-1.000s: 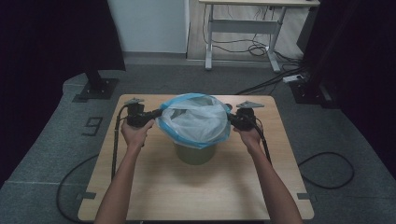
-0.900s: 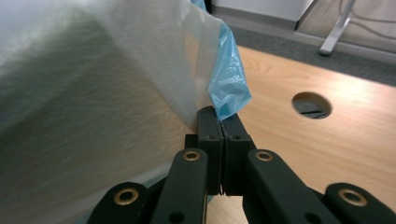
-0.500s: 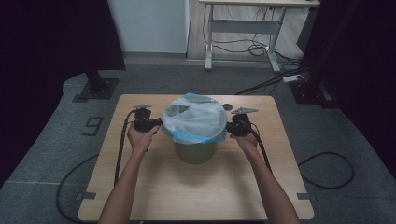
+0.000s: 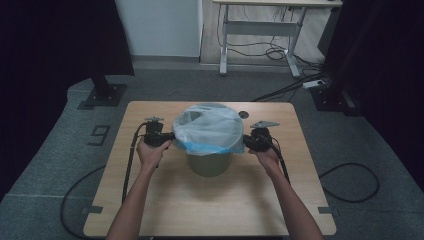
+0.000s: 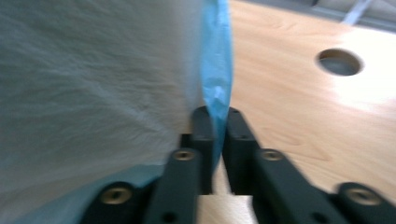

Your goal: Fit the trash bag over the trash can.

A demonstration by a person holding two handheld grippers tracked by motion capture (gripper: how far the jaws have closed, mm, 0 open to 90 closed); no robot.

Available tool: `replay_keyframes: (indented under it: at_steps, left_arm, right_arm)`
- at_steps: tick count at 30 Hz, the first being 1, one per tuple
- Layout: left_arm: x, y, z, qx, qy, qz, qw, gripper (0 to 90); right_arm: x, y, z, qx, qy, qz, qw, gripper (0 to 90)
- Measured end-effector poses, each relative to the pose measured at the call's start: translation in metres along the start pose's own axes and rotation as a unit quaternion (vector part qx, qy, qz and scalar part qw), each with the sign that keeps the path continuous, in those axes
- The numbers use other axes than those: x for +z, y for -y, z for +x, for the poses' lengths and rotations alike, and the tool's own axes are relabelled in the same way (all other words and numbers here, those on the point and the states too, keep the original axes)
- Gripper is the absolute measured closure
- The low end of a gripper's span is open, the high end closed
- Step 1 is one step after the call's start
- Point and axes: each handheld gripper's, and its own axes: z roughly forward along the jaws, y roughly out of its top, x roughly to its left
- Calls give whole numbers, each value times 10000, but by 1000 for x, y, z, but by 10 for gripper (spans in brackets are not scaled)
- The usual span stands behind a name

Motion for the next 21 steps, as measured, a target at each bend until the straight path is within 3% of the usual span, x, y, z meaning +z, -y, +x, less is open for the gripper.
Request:
replay_keyframes:
  at_steps: [3,6,10,16,21]
  left_arm:
    - [-1,0,-2,82,-35,17,10000,880]
    - [-2,0,-2,60,-38,-5,10000,877]
    - [-1,0,-2,53,-23,-22,10000,877]
    - [0,1,-4,49,17,-11,10000,876]
    - [0,1,-6,42,21,-13,10000,876]
  right_arm:
    - [-15,-1,-1,69,91,-388,9992,721]
    - [-39,0,-1,-11,196,-831,9963,680]
    - [-71,4,5,-111,-142,-1198,9926,642]
    - [-100,16,33,-491,-700,-1208,9890,530]
    - [-102,28,54,-726,-823,-1185,9869,472]
